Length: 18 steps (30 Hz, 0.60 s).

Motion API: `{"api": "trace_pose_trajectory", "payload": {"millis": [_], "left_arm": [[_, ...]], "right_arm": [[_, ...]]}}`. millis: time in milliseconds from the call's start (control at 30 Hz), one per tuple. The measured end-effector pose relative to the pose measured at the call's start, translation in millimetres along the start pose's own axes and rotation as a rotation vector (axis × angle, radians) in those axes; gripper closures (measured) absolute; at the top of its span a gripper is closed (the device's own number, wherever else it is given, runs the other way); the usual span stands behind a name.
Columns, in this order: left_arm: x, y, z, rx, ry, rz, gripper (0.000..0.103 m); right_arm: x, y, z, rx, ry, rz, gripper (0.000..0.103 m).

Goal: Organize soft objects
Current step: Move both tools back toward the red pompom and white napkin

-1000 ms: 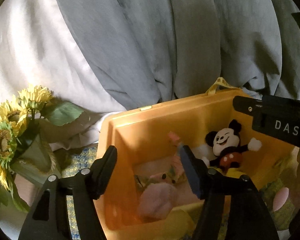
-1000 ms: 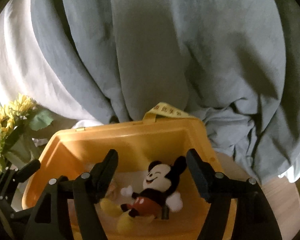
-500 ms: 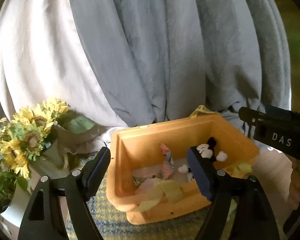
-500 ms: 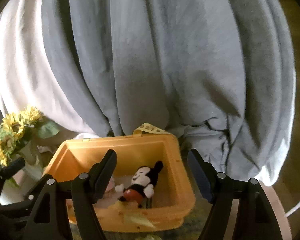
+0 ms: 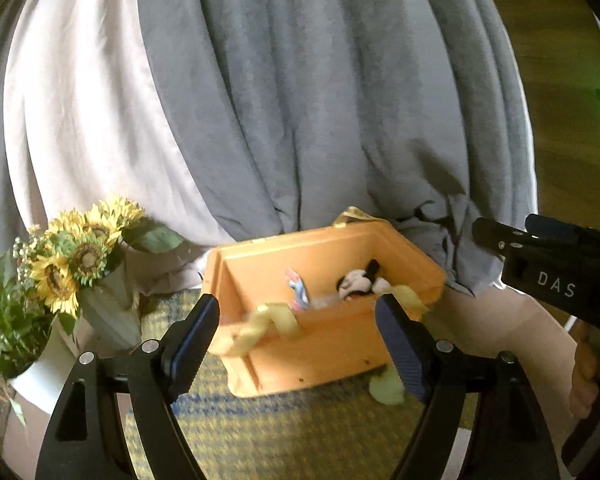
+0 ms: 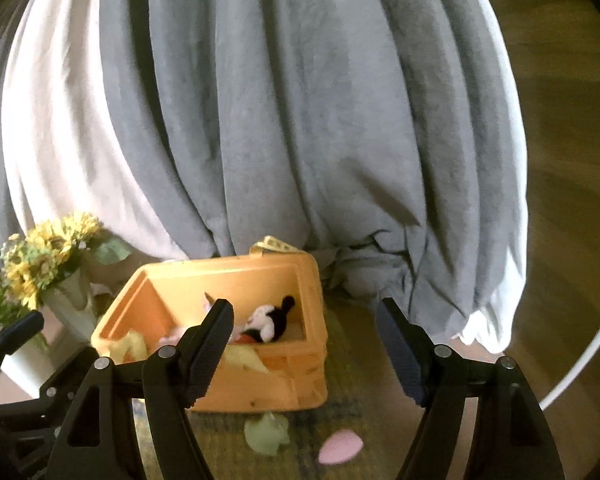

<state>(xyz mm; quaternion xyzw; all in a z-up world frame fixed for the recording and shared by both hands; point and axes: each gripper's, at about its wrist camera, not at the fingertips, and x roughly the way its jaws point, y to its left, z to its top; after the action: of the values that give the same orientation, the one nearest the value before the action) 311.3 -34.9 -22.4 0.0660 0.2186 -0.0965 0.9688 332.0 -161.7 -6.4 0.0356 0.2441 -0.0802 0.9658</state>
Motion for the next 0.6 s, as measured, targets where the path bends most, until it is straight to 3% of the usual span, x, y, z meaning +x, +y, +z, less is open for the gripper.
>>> {"api": "trace_pose_trajectory", "payload": {"millis": [600], "left_arm": [[-48.3, -43.5, -65.3, 0.02, 0.108, -0.052, 0.023]], "right_arm": [[-55.1, -27.8, -66.1, -0.008, 0.099, 0.038, 0.029]]}}
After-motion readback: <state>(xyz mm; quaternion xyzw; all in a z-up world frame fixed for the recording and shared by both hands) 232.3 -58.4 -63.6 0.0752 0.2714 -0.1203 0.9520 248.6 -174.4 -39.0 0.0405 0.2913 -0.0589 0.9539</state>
